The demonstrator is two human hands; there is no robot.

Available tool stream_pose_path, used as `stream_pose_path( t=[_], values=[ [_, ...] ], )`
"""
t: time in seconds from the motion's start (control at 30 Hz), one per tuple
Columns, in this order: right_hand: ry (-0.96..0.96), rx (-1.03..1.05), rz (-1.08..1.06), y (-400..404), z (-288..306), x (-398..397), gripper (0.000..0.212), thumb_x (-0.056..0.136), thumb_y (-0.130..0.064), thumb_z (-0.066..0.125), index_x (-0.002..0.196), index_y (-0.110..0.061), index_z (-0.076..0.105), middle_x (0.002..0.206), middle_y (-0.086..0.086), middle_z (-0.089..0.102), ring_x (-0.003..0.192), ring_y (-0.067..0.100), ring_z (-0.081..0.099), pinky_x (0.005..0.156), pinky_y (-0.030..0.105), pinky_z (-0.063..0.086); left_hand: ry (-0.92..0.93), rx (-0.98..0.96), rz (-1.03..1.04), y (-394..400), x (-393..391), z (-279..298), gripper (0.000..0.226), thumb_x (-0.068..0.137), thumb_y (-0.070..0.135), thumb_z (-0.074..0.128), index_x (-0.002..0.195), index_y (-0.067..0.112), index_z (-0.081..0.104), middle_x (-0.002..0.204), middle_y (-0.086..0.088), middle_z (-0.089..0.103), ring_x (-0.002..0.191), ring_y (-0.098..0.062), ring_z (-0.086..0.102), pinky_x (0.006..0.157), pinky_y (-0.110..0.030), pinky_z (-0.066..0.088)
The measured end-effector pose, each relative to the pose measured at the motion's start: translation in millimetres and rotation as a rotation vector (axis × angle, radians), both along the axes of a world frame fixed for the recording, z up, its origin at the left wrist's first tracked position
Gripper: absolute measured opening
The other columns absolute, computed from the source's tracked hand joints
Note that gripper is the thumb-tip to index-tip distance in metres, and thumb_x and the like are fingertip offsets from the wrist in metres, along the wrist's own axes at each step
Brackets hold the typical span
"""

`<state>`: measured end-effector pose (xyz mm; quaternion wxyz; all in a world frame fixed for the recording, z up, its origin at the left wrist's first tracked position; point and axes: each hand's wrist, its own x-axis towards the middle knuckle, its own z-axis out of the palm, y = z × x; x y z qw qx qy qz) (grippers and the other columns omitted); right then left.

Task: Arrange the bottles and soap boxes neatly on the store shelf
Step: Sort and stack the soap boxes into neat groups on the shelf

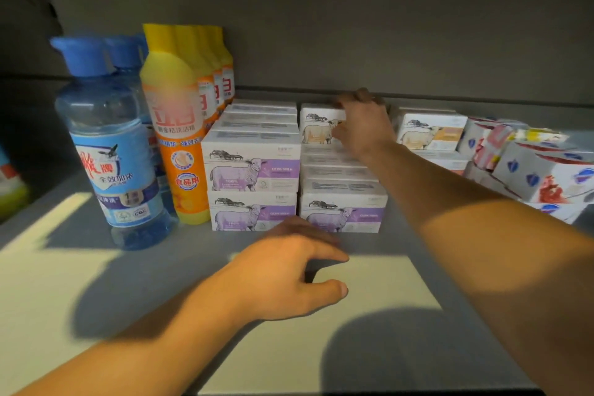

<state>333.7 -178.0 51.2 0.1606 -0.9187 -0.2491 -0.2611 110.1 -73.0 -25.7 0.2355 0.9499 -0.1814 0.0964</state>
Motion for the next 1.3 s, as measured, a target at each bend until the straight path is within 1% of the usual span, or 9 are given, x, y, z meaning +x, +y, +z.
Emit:
stream_pose_path(
  t=[0.23,0.37,0.57,0.67,0.8,0.87,0.97,1.1,1.3],
  values=[
    [0.04,-0.041,-0.033,16.1,0.0,18.9,0.054,0.088,-0.018,0.066,0.138,-0.023,0.044,0.141,0.008,0.039,0.13,0.036,0.038,0.096,0.045,0.049,-0.014,-0.008,0.015,0.6,1.6,-2.9,0.055,0.075,0.061,0.058,0.124,0.039,0.063,0.127,0.025,0.06,0.12,0.007,0.041,0.102,-0.015,0.038],
    [0.023,-0.017,-0.028,19.8,-3.5,24.4,0.057,0.087,-0.014,0.068,0.138,-0.021,0.045,0.141,0.009,0.038,0.132,0.036,0.036,0.097,0.046,0.05,-0.034,-0.019,0.009,1.6,3.6,-5.1,0.05,0.077,0.055,0.065,0.125,0.039,0.063,0.127,0.025,0.059,0.12,0.01,0.034,0.097,0.002,0.025],
    [0.092,-0.099,0.0,12.7,5.6,21.0,0.063,0.087,-0.027,0.066,0.144,-0.025,0.039,0.143,0.008,0.039,0.133,0.034,0.036,0.105,0.044,0.043,-0.033,-0.022,0.02,2.8,5.1,-7.6,0.05,0.077,0.056,0.063,0.124,0.039,0.063,0.126,0.023,0.061,0.123,0.006,0.038,0.1,-0.003,0.027],
    [0.141,0.027,0.047,-5.5,8.6,6.4,0.059,0.089,-0.031,0.063,0.143,-0.022,0.04,0.14,0.011,0.044,0.126,0.034,0.047,0.104,0.04,0.043,-0.033,-0.035,0.015,0.5,3.9,-2.8,0.043,0.08,0.051,0.065,0.119,0.033,0.068,0.118,0.018,0.067,0.115,0.0,0.05,0.103,-0.016,0.035],
    [0.025,0.298,-0.01,-53.7,-1.9,-18.2,0.038,0.091,-0.023,0.057,0.127,-0.014,0.058,0.126,0.014,0.057,0.11,0.032,0.059,0.092,0.033,0.047,-0.025,-0.114,0.07,-0.9,0.2,4.0,0.034,0.083,0.043,0.069,0.114,0.029,0.07,0.109,0.013,0.071,0.098,-0.001,0.06,0.088,-0.016,0.045],
    [-0.006,0.365,-0.056,-83.5,-13.1,-29.8,0.031,0.09,-0.018,0.056,0.12,-0.012,0.063,0.121,0.013,0.059,0.105,0.03,0.06,0.088,0.029,0.044,-0.027,-0.159,0.102,-1.0,-1.6,5.1,0.028,0.084,0.04,0.07,0.11,0.03,0.071,0.102,0.014,0.071,0.086,0.005,0.059,0.076,-0.009,0.043],
    [0.079,0.274,-0.119,-122.0,-29.9,-36.6,0.036,0.089,-0.018,0.06,0.125,-0.012,0.06,0.129,0.013,0.056,0.117,0.03,0.055,0.095,0.033,0.043,-0.017,-0.235,0.136,-1.6,-3.1,5.3,0.021,0.086,0.035,0.07,0.106,0.028,0.072,0.096,0.017,0.07,0.084,0.009,0.059,0.073,-0.009,0.043],
    [0.227,0.03,-0.185,-141.9,-39.6,-32.1,0.062,0.089,-0.034,0.064,0.145,-0.021,0.041,0.15,0.007,0.04,0.135,0.031,0.039,0.108,0.04,0.035,-0.004,-0.311,0.146,-3.0,-2.8,5.5,0.016,0.088,0.031,0.069,0.102,0.025,0.074,0.093,0.015,0.072,0.087,0.003,0.063,0.078,-0.013,0.048],
    [0.166,-0.251,-0.288,-138.9,-55.5,-18.1,0.067,0.091,-0.032,0.06,0.15,-0.025,0.028,0.151,0.007,0.032,0.136,0.037,0.026,0.115,0.053,0.023,0.022,-0.417,0.138,-1.2,0.9,5.4,0.012,0.09,0.028,0.066,0.099,0.025,0.074,0.093,0.017,0.073,0.087,0.008,0.064,0.075,-0.004,0.043]
  ],
)
